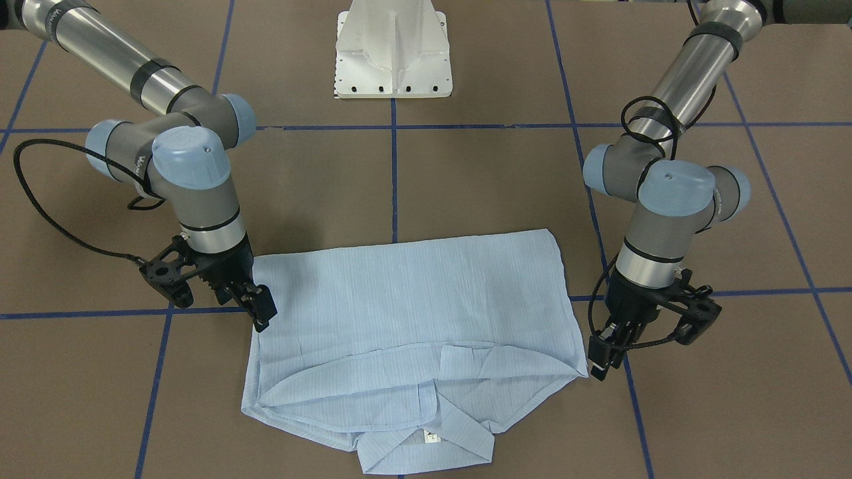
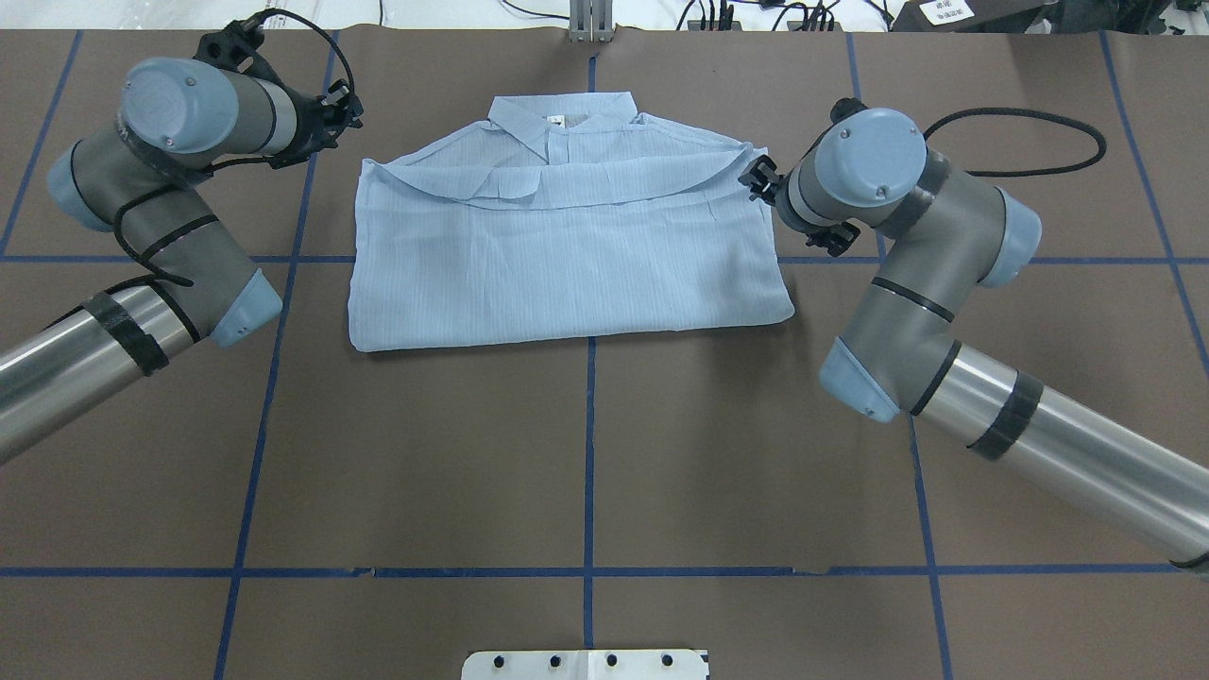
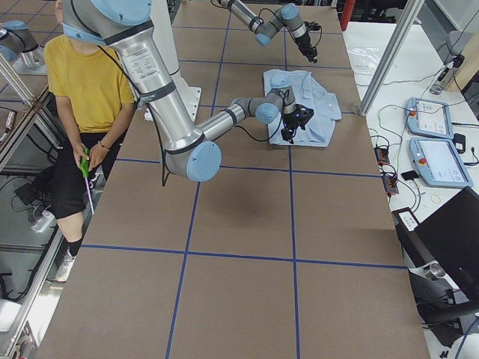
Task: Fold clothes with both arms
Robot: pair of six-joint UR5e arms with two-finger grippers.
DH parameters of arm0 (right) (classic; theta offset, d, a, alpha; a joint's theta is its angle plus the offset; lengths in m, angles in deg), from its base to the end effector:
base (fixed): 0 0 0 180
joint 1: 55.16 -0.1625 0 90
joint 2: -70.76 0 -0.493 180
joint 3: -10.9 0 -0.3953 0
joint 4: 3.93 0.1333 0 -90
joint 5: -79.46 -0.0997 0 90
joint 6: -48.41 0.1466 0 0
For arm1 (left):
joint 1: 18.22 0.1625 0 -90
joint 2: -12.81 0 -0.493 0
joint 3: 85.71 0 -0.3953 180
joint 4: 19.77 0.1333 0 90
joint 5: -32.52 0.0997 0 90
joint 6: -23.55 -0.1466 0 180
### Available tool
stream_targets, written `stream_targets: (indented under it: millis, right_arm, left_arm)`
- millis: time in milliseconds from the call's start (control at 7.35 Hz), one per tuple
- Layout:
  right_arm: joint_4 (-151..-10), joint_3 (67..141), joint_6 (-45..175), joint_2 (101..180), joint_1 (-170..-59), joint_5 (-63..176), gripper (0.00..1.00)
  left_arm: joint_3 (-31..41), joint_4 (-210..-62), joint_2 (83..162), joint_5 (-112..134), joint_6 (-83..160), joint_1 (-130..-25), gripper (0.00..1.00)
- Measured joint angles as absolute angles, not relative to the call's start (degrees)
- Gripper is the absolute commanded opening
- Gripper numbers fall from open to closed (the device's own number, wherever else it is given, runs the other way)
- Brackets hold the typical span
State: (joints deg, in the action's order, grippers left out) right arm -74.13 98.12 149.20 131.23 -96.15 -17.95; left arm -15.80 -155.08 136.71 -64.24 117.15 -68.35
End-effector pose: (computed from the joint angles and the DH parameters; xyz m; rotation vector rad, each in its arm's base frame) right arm -0.5062 -0.5915 0.4411 0.0961 -0.8388 0.7988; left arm 0.4462 -0.7152 0.4665 0.3176 1.0185 -0.7896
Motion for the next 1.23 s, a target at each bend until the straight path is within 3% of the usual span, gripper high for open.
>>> stream_targets:
  millis: [272,408,545,1225]
  right_arm:
    - [-74.1,101.7,152.0,134.7,-93.0,-17.9,1.00]
    - [-74.1,102.1,152.6,135.4,-92.1,-17.9,0.87]
    - [-74.1,102.3,152.8,135.9,-91.6,-18.0,0.01]
    - [-74.1,106.9,152.6,139.6,-90.9,-20.7,0.00]
  left_arm:
    - [-15.8,-155.1,136.7,-64.2,117.1,-68.4,0.49]
    - [-15.7,-155.1,136.7,-64.2,117.1,-68.4,0.49]
    - [-15.7,-155.1,136.6,-64.2,117.1,-68.4,0.49]
    - [-15.7,-155.0,136.6,-64.2,117.1,-68.4,0.49]
